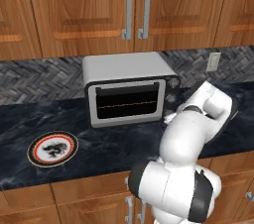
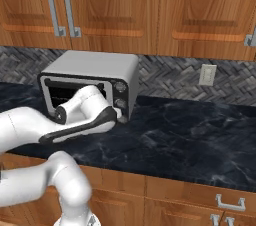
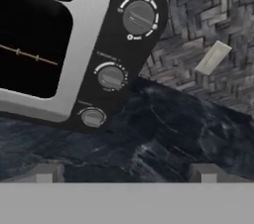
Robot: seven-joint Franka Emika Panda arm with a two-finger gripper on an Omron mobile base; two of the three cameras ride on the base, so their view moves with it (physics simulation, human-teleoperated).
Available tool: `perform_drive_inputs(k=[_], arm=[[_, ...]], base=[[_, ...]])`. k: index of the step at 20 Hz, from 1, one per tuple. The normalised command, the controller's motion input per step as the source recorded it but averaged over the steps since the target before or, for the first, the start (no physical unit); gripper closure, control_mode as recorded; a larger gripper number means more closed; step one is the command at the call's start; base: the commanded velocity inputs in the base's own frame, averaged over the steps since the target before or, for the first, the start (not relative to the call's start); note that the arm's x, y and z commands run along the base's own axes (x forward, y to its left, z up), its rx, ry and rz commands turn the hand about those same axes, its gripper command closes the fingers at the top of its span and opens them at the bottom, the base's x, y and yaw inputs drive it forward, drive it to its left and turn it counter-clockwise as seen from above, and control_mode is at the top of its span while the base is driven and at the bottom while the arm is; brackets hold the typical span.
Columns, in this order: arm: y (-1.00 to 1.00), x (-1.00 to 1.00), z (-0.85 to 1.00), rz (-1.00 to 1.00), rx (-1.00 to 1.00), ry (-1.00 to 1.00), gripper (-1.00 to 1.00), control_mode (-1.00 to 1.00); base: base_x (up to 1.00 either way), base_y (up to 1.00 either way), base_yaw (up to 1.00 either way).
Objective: Pick up the bagel from the plate, place it on the toaster oven rack, close the door, and set the timer.
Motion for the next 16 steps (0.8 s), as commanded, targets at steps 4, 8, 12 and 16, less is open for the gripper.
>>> perform_drive_inputs(k=[4, 8, 12, 16], arm=[[0.01, 0.00, 0.42, 0.00, -0.20, 0.45, -1.00, -1.00], [0.00, -0.03, 0.04, 0.00, -0.06, 0.13, -1.00, -1.00], [0.00, 0.00, 0.00, 0.00, 0.00, -0.05, -1.00, -1.00], [0.00, 0.00, 0.00, 0.00, 0.00, -0.03, -1.00, -1.00]], base=[[0.00, 0.00, 0.00], [0.00, 0.00, 0.00], [0.00, 0.00, 0.00], [0.00, 0.00, 0.00]])
